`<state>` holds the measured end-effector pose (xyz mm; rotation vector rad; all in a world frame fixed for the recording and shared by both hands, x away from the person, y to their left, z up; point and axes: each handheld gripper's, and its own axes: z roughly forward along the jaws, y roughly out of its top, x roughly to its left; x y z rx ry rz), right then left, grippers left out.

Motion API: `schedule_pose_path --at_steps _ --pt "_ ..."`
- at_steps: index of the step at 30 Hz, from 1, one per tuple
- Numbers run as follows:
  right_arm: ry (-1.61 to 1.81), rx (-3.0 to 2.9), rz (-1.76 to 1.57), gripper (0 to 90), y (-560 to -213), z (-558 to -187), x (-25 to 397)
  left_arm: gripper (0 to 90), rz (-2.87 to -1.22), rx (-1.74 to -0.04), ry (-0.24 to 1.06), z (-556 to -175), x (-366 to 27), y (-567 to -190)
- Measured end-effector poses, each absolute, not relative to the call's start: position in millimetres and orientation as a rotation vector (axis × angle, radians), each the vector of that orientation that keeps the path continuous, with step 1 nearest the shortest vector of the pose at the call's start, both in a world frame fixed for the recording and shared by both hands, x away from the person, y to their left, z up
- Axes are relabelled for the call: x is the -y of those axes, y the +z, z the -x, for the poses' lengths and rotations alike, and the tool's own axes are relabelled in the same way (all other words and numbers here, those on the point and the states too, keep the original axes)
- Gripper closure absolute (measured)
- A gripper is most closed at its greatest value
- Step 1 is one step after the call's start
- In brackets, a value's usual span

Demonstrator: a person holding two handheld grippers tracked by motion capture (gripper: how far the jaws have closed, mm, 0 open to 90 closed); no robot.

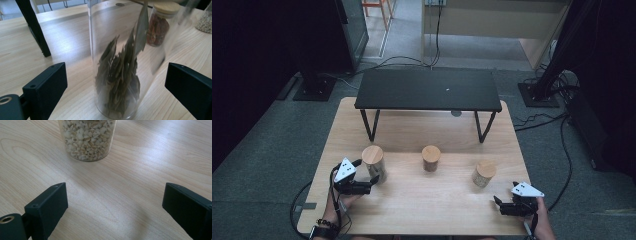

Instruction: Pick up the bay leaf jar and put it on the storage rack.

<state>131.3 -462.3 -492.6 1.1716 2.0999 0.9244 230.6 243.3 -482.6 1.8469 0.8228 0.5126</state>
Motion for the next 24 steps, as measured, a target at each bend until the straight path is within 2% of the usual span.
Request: schedule_pose_path --at_steps 19,24 --pt "0.921 -2.099 -1.172 6.0 -493 -131 462 4.6 -1.941 -0.813 0.530 -241 -218 -441" --pt "0.922 -2.100 -1.172 6.0 -493 -131 462 7.2 -1.953 -0.835 0.534 -246 -211 -433"
